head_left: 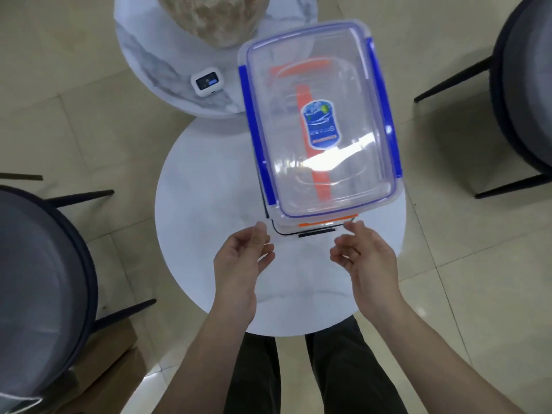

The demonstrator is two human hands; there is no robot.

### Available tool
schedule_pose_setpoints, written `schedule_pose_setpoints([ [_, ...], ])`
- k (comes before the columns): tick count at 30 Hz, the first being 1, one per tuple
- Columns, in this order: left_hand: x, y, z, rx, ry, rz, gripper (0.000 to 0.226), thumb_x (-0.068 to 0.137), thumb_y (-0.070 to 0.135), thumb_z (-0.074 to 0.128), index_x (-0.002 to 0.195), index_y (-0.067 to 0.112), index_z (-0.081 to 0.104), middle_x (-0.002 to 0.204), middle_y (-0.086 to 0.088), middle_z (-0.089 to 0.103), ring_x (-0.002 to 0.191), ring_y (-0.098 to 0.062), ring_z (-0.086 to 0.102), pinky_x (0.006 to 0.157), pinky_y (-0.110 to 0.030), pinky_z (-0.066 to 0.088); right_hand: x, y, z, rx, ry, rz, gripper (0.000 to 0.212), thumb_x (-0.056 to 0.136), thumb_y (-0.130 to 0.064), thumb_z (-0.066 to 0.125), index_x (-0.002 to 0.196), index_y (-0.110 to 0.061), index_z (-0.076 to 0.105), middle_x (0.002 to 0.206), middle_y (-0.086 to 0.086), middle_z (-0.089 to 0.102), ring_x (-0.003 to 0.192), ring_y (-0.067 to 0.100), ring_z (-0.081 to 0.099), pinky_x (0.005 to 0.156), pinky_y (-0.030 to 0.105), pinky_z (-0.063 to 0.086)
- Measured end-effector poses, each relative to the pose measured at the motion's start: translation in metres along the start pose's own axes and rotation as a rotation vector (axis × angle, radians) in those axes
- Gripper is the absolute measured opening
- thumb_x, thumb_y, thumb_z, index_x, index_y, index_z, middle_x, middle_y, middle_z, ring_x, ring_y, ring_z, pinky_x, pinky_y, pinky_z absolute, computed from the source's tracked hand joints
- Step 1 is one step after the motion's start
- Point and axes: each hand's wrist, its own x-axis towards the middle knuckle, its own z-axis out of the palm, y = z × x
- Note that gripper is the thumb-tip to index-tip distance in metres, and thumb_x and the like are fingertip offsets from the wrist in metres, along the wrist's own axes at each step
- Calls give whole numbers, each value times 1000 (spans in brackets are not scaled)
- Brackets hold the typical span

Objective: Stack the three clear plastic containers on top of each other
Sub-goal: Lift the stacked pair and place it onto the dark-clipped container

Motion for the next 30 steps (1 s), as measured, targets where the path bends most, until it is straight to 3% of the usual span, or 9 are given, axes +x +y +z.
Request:
schedule_pose_setpoints([
  [3, 12, 0, -16, -14, 16, -23, 20, 87, 26, 74, 98, 10, 70, 91, -6, 72, 81, -17, 70, 80, -29, 61, -9, 22, 14, -63, -32, 59, 6, 95, -9, 61, 95, -6, 65, 72, 12, 63, 62, 27, 59, 65, 34, 56],
  [5, 22, 0, -22, -12, 20, -31, 17, 87, 23, 75, 98, 11, 70, 91, -6, 72, 80, -18, 69, 81, -31, 60, -14, 34, 24, -106, -54, 103, 7, 93, -6, 62, 99, -4, 65, 74, 13, 64, 61, 26, 62, 63, 32, 58],
  [8, 39, -1, -33, -4, 30, -42, 15, 88, 22, 75, 98, 12, 71, 91, -5, 72, 80, -17, 69, 81, -31, 60, -19, 50, 44, -163, -88, 160, 12, 92, -9, 64, 103, -2, 65, 78, 15, 66, 66, 27, 66, 66, 35, 60],
  [15, 78, 5, -38, 34, -5, -9, 9, 88, 20, 75, 93, 14, 71, 87, -4, 72, 79, -18, 69, 77, -29, 60, -16, 69, 95, -122, -103, 302, 12, 95, -10, 61, 107, -6, 64, 97, 19, 70, 93, 34, 72, 90, 43, 58],
  [18, 95, 11, -31, 101, -35, 26, 14, 87, 22, 74, 97, 12, 72, 90, -7, 73, 80, -19, 69, 83, -36, 61, -8, 75, 115, -65, -78, 357, 16, 96, -17, 62, 108, -8, 64, 101, 18, 70, 105, 34, 71, 96, 44, 55],
  [22, 113, 19, -21, 195, -77, 72, 21, 85, 29, 76, 100, 15, 73, 93, -8, 76, 84, -20, 72, 89, -44, 60, 2, 78, 134, -25, -54, 402, 30, 95, -30, 64, 116, -8, 63, 115, 18, 70, 107, 27, 70, 95, 39, 55],
  [30, 147, 41, -5, 472, -128, 204, 30, 86, 36, 74, 111, 20, 69, 92, 10, 70, 84, -9, 69, 70, -18, 48, 22, 75, 161, 178, 9, 566, 63, 92, -58, 55, 130, -8, 54, 126, 13, 65, 112, 25, 64, 107, 42, 46],
])
